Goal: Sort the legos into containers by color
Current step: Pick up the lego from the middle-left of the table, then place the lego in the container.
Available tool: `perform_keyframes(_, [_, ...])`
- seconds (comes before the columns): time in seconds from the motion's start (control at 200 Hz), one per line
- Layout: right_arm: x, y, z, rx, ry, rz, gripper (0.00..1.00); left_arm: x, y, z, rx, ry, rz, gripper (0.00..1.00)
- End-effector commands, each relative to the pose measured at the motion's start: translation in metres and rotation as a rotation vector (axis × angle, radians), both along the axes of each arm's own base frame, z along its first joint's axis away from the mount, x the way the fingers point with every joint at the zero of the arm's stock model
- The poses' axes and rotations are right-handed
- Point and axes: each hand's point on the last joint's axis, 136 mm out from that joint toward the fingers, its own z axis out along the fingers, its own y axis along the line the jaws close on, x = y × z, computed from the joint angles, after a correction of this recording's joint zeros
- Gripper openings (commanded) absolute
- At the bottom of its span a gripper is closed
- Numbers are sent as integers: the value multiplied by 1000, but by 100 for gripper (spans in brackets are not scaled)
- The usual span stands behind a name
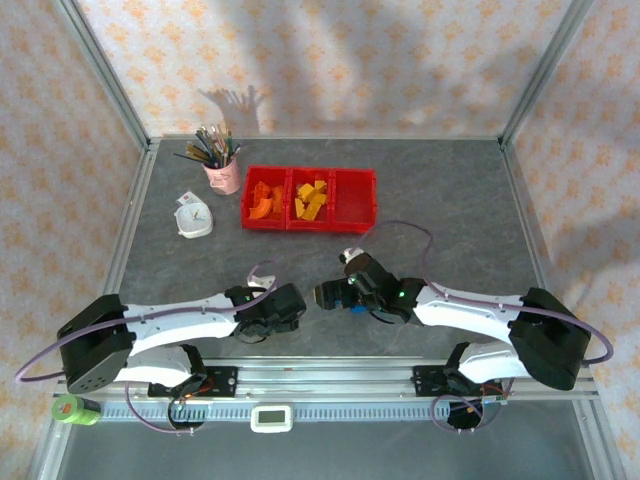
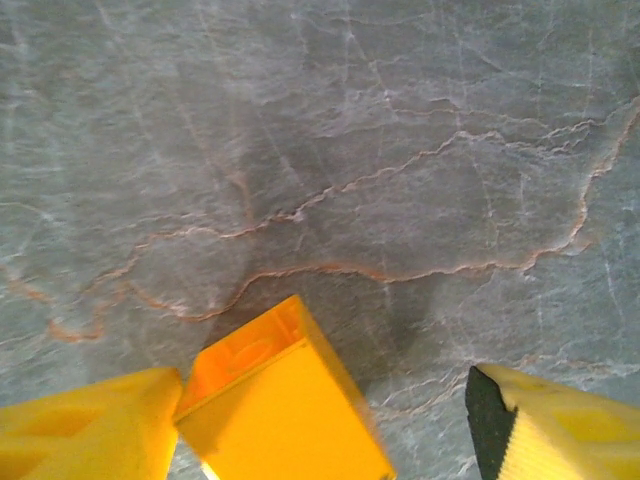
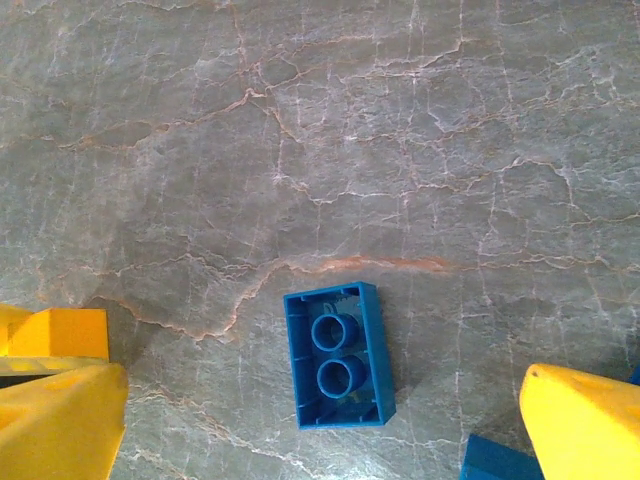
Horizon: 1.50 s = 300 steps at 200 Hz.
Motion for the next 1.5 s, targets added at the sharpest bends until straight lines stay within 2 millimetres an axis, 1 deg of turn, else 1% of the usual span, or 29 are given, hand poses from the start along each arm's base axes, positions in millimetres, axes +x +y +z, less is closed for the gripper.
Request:
perform_keyframes(0.0, [1, -5, -2, -11, -28, -18, 100, 10, -13, 3, -42, -40, 18, 72])
perform_keyframes(0.085, [1, -6, -3, -15, -28, -18, 100, 11, -6, 1, 1, -46, 37, 63])
perform_keyframes(0.25, [1, -6, -3, -10, -31, -17, 100, 8, -1, -7, 16, -34, 44, 47])
perform_keyframes(0.385, [2, -5, 1, -3, -37, -16, 100, 8, 1, -6, 14, -40, 47, 36])
perform_keyframes(0.46, [4, -3, 7, 11, -46, -18, 100, 12, -3, 2, 2, -60, 41, 31])
perform_keyframes(0.521, [5, -3, 12, 23, -55, -21, 100, 17, -6, 11, -8, -86, 36, 29])
perform_keyframes(0.621, [14, -10, 22, 28, -66, -64, 100, 33, -12, 38, -16, -159, 27, 27])
perform_keyframes(0.666, [19, -14, 27, 32, -64, -92, 100, 46, -13, 54, -13, -196, 25, 25])
perform_keyframes(0.726, [28, -23, 33, 34, -67, -129, 100, 67, -18, 80, -17, -261, 15, 24])
perform_keyframes(0.801, [39, -35, 39, 35, -71, -172, 100, 92, -16, 105, 6, -323, 21, 24])
perform_keyframes(0.911, [55, -53, 42, 19, -68, -230, 100, 138, -18, 140, 26, -430, 32, 24])
perform_keyframes(0.946, [60, -58, 44, 17, -71, -247, 100, 153, -22, 147, 24, -456, 27, 24])
perform_keyframes(0.956, [61, -60, 51, 32, -86, -253, 100, 158, -23, 150, 20, -463, 28, 24])
perform_keyframes(0.971, [63, -62, 54, 37, -92, -259, 100, 165, -24, 152, 18, -469, 29, 24])
perform_keyframes(1.106, [80, -77, 61, 40, -108, -316, 100, 222, -36, 167, 15, -528, 36, 23])
perform_keyframes(1.176, [86, -84, 60, 36, -110, -338, 100, 250, -46, 166, 24, -537, 25, 23])
perform_keyframes(1.191, [87, -85, 60, 35, -109, -344, 100, 255, -47, 170, 22, -548, 25, 23])
perform_keyframes(1.226, [90, -88, 60, 34, -109, -355, 100, 268, -51, 162, 40, -538, 18, 22])
perform_keyframes(1.286, [94, -93, 60, 38, -111, -372, 100, 288, -57, 156, 56, -527, 21, 22])
perform_keyframes(1.316, [96, -95, 62, 42, -112, -376, 100, 297, -60, 150, 69, -520, 26, 23])
perform_keyframes(1.341, [96, -95, 62, 45, -114, -377, 100, 304, -61, 150, 86, -524, 8, 23])
perform_keyframes(1.351, [96, -95, 62, 46, -114, -377, 100, 307, -63, 141, 95, -511, 5, 23])
perform_keyframes(1.366, [97, -96, 62, 47, -115, -380, 100, 311, -64, 136, 104, -505, 2, 22])
perform_keyframes(1.381, [98, -97, 55, 32, -100, -382, 100, 315, -64, 132, 110, -500, 2, 23])
perform_keyframes(1.422, [99, -97, 53, 29, -94, -386, 100, 324, -64, 125, 129, -493, 7, 23])
perform_keyframes(1.467, [100, -98, 52, 22, -89, -387, 100, 332, -60, 115, 160, -474, 24, 23])
perform_keyframes(1.497, [101, -98, 51, 18, -88, -386, 100, 338, -58, 113, 171, -469, 33, 23])
